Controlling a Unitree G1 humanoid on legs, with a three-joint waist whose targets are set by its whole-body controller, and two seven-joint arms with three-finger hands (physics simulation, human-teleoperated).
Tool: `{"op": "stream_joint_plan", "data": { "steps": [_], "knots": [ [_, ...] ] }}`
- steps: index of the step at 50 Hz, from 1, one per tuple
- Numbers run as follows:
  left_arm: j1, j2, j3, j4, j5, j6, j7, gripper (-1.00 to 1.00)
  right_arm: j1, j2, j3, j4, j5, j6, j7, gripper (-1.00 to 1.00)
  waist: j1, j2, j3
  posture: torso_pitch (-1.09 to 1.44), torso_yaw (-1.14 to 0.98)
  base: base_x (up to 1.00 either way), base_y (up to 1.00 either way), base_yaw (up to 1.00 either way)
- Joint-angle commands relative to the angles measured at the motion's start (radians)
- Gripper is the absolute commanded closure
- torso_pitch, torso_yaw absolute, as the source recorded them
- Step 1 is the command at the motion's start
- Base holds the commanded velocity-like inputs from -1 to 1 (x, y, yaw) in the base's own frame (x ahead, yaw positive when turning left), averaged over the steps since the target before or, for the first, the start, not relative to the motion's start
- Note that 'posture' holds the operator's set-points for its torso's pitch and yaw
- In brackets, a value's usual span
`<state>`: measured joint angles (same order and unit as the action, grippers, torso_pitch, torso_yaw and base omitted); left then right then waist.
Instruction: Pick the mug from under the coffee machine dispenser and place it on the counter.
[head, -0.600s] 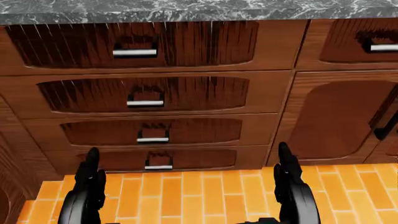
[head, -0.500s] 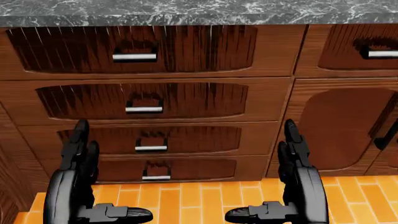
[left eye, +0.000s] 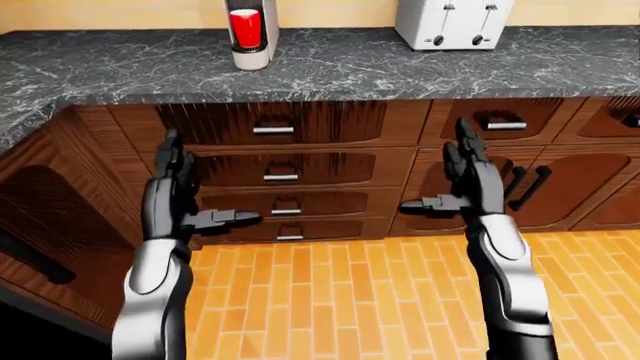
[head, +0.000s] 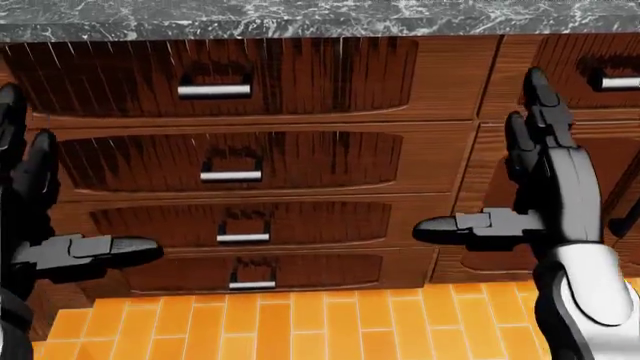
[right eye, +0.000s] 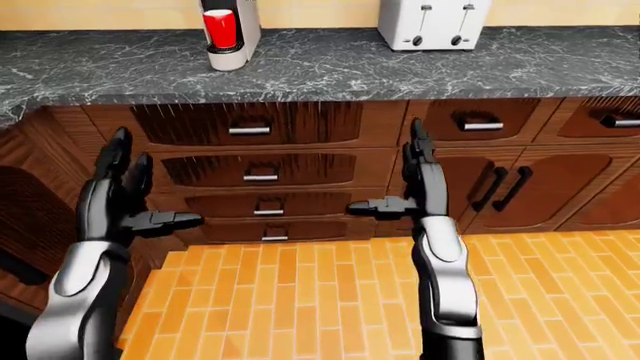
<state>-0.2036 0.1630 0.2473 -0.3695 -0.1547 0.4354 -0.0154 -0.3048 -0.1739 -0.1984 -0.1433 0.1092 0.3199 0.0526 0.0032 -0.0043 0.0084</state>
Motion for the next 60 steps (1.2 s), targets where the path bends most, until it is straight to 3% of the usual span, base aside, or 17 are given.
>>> {"op": "stream_joint_plan", "data": {
  "steps": [1,12,15,32,33,34,39,54,55,60],
  "knots": [
    [-0.038,0.022,0.017,-0.048,-0.02,0.004,0.005,-1.0,-0.058,-0.037,-0.019,-0.037,0.023,-0.001,0.008,-1.0,0.0,0.001,-0.019,0.0,0.0,0.0,0.0,0.0],
    [-0.132,0.126,0.094,-0.055,-0.066,0.075,0.027,-1.0,-0.231,-0.177,-0.086,0.025,0.085,0.03,-0.005,-1.0,-0.001,0.003,-0.004,0.0,0.0,0.0,0.0,0.0],
    [-0.185,0.181,0.13,-0.078,-0.101,0.131,0.039,-1.0,-0.316,-0.246,-0.111,0.062,0.111,0.058,-0.02,-1.0,-0.003,0.002,-0.003,0.0,0.0,0.0,0.0,0.0],
    [-0.294,0.348,0.202,-0.075,-0.19,0.199,0.077,-1.0,-0.398,-0.344,-0.121,0.144,0.136,0.034,-0.022,-1.0,-0.002,0.007,0.012,0.0,0.0,0.0,0.0,0.0],
    [-0.351,0.431,0.261,-0.062,-0.213,0.236,0.071,-1.0,-0.447,-0.389,-0.132,0.154,0.134,0.041,-0.008,-1.0,-0.002,0.008,0.013,0.0,0.0,0.0,0.0,0.0],
    [-0.353,0.445,0.262,-0.06,-0.224,0.238,0.077,-1.0,-0.451,-0.395,-0.132,0.157,0.133,0.04,-0.008,-1.0,-0.002,0.01,0.011,0.0,0.0,0.0,0.0,0.0],
    [-0.354,0.468,0.254,-0.056,-0.247,0.234,0.095,-1.0,-0.448,-0.397,-0.13,0.16,0.133,0.035,-0.004,-1.0,-0.004,0.013,0.023,0.0,0.0,0.0,0.0,0.0],
    [-0.36,0.506,0.261,-0.054,-0.277,0.238,0.116,-1.0,-0.46,-0.411,-0.131,0.157,0.129,0.034,0.001,-1.0,-0.004,0.015,0.022,0.0,0.0,0.01,0.0,0.0],
    [-0.36,0.509,0.259,-0.052,-0.276,0.236,0.115,-1.0,-0.461,-0.412,-0.131,0.157,0.127,0.034,0.001,-1.0,-0.004,0.018,0.0,0.0,0.0,0.06,0.0,0.0],
    [-0.353,0.51,0.255,-0.054,-0.265,0.227,0.109,-1.0,-0.461,-0.411,-0.131,0.146,0.127,0.037,0.004,-1.0,-0.005,0.02,0.02,0.0,0.0,0.11,0.0,0.0]
  ]
}}
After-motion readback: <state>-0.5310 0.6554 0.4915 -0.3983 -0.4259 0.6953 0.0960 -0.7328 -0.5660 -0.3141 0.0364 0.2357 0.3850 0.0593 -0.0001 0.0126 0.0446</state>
